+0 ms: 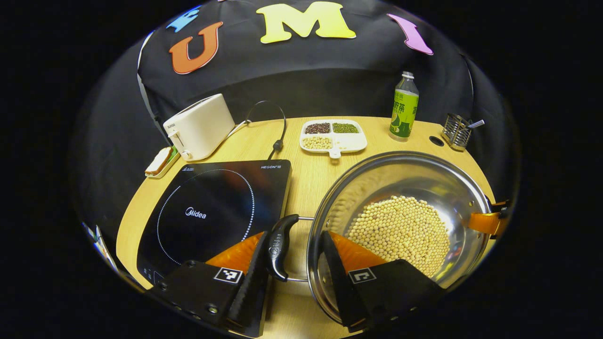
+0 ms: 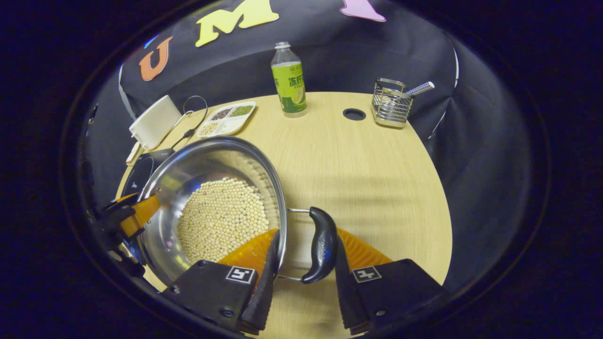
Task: First push the handle of the pot to place it horizontally, then grasp the pot with both hands and set it on the induction cooktop.
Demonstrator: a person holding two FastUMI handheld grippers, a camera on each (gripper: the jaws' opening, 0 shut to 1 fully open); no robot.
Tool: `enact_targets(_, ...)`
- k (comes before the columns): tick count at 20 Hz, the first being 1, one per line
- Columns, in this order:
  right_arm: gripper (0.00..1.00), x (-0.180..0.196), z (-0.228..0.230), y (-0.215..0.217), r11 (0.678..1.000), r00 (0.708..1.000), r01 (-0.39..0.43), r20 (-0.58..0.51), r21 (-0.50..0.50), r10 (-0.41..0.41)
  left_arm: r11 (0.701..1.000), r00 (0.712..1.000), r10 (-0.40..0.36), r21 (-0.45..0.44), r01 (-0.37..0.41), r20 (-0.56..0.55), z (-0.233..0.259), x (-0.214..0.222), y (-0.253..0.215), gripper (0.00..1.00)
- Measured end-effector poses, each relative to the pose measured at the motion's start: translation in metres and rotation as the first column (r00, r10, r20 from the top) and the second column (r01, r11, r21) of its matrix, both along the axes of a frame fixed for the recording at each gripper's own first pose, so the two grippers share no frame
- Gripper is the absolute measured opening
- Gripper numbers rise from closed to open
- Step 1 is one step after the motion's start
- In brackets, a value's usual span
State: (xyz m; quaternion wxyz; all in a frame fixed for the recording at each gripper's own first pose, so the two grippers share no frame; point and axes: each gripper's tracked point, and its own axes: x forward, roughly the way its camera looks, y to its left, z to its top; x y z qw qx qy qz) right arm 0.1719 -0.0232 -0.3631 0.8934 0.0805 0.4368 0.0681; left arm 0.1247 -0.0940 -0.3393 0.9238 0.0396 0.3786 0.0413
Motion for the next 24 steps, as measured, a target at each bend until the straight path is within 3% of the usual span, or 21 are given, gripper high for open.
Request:
enact_targets(1, 0.58, -0.001, -0.001, 0.001, 1.0, 1.0, 0.008, -0.004, 0.003, -0.008, 1.0, 1.0, -0.003, -0.007, 0.003, -0.009, 0.0, 0.001, 0.0, 0.77)
enact_targets(2, 0.57, -0.005, 0.0, 0.0, 1.0, 1.0, 0.028, -0.009, 0.007, -0.028, 1.0, 1.0, 0.004, -0.025, -0.005, -0.031, 0.0, -0.002, -0.001, 0.63)
enact_targets(10, 0.53, -0.05, 0.05, 0.021, 0.996, 0.994, 0.088, 0.07, -0.014, -0.087, 0.996, 0.997, -0.065, -0.066, 0.067, 0.038, 0.043, -0.027, 0.022, 0.6)
enact_targets(17, 0.54, -0.072, 0.088, 0.089, 0.995, 0.989, 0.096, 0.114, 0.004, -0.096, 0.995, 0.991, -0.086, -0.04, 0.09, 0.1, 0.08, -0.04, 0.091, 0.59)
enact_targets(24, 0.54, -0.075, 0.102, 0.163, 0.998, 0.991, 0.063, 0.115, 0.016, -0.065, 0.998, 0.994, -0.046, -0.031, 0.049, 0.101, 0.088, -0.044, 0.164, 0.59)
